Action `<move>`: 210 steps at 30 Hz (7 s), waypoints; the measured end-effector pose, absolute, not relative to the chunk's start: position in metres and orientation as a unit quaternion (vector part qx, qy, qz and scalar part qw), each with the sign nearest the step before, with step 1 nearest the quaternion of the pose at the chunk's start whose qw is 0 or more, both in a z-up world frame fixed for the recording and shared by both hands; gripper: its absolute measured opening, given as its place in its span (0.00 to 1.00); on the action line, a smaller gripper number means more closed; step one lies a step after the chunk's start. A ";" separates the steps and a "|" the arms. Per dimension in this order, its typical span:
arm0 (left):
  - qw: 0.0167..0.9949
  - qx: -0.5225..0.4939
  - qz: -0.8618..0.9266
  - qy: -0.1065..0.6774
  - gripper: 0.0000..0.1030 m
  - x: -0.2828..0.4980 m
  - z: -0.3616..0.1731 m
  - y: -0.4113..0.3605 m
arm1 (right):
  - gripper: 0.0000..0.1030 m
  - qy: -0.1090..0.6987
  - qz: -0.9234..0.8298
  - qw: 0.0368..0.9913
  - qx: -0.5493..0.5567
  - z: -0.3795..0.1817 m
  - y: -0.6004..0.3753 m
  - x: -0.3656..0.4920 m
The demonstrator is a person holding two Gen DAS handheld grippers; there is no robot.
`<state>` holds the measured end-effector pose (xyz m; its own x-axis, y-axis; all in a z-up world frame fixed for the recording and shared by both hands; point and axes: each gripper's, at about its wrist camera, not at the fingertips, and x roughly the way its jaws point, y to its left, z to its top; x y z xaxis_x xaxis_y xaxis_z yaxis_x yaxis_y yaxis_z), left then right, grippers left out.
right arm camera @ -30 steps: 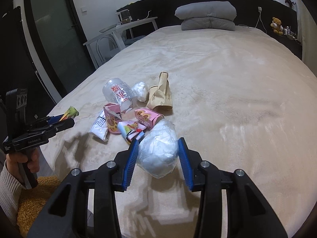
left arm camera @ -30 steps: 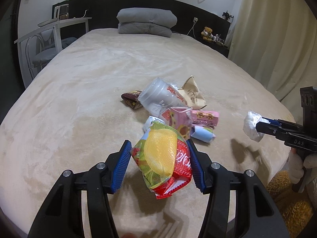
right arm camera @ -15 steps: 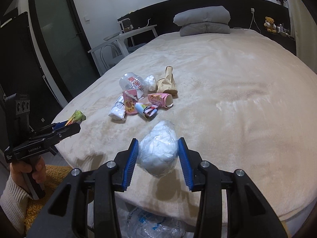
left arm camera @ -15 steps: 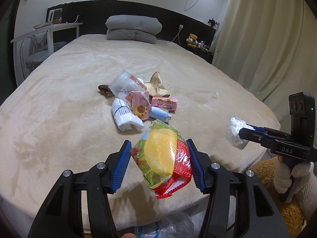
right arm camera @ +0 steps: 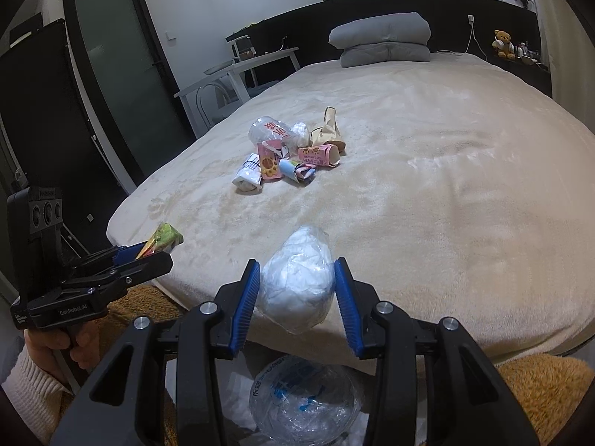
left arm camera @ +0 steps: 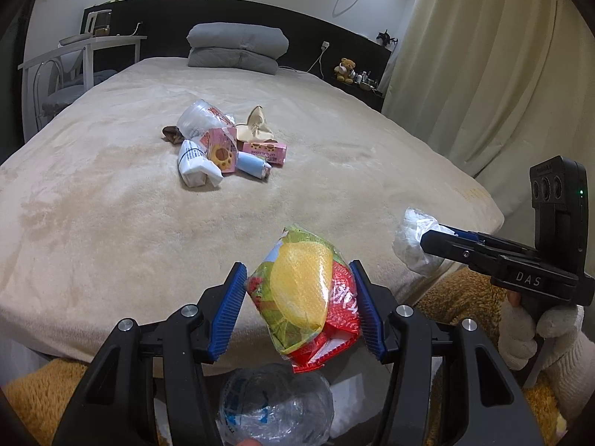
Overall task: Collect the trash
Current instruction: 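Carry the chip bag and white plastic ball with both tools down to the trash bag, then open both tools to drop the chip bag and plastic ball into the bag, then grasp the white packet with the left tool while the right tool grasps the pink box, then lift the white packet and pink snack box with both tools toward the trash bag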
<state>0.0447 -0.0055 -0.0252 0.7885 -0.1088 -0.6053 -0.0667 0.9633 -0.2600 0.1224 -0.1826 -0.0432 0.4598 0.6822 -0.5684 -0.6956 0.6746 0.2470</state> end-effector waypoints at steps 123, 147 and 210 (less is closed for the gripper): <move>0.910 -0.192 0.028 0.366 0.74 0.157 -0.037 0.103 | 0.57 0.361 0.423 0.830 -0.045 -0.051 -0.080 0.280; 0.886 -0.172 -0.008 0.431 0.55 0.244 -0.075 0.137 | 0.51 0.367 0.479 0.790 -0.112 -0.075 -0.002 0.358; 0.941 -0.201 -0.008 0.274 0.45 0.085 -0.012 0.061 | 0.30 0.276 0.425 0.862 -0.012 -0.022 -0.156 0.178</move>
